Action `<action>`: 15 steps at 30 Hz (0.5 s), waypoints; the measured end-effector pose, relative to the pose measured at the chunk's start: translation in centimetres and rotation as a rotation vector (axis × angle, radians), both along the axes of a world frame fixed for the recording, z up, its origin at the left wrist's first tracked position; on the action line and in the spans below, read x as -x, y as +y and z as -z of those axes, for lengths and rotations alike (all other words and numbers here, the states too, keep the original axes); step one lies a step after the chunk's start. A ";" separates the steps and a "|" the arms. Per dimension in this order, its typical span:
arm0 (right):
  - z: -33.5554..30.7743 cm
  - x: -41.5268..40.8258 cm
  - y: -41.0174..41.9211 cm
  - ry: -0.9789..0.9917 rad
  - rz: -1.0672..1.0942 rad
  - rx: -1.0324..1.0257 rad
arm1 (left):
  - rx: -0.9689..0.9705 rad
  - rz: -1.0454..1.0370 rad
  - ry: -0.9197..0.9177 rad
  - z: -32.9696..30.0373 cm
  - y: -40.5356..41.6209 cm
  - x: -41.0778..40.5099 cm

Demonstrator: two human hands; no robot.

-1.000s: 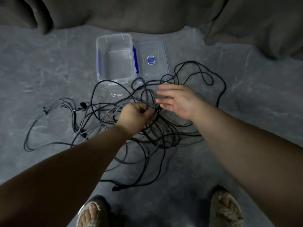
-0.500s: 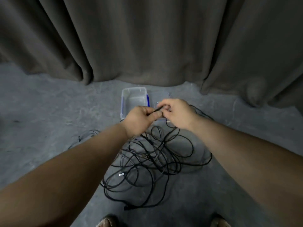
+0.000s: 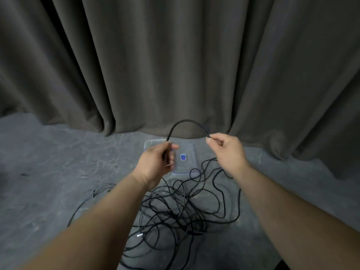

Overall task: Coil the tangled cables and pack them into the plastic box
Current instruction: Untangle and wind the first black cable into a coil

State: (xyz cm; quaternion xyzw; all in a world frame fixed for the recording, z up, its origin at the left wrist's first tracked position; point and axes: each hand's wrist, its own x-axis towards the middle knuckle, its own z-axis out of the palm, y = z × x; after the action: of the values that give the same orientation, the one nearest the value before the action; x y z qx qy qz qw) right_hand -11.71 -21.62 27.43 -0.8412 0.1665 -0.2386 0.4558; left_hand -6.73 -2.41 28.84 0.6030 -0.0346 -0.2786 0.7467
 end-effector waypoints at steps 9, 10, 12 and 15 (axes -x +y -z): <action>1.4 0.9 -0.1 0.227 -0.041 0.314 | 0.168 0.147 0.130 -0.6 1.0 -1.0; 1.6 0.8 0.1 0.246 -0.076 0.339 | 0.186 0.155 0.126 -0.6 0.8 -1.1; 1.8 0.3 0.4 0.287 -0.149 0.409 | 0.211 0.147 0.113 -0.7 0.3 -1.4; 1.8 0.0 0.7 0.325 -0.224 0.370 | 0.254 0.066 0.089 -0.9 -0.4 -1.8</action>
State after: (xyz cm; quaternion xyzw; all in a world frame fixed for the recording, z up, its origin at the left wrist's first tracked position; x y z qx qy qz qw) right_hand -11.69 -20.90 25.67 -0.9507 0.0969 -0.0748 0.2849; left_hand -4.94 -2.80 29.71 0.4893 -0.0562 -0.3227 0.8083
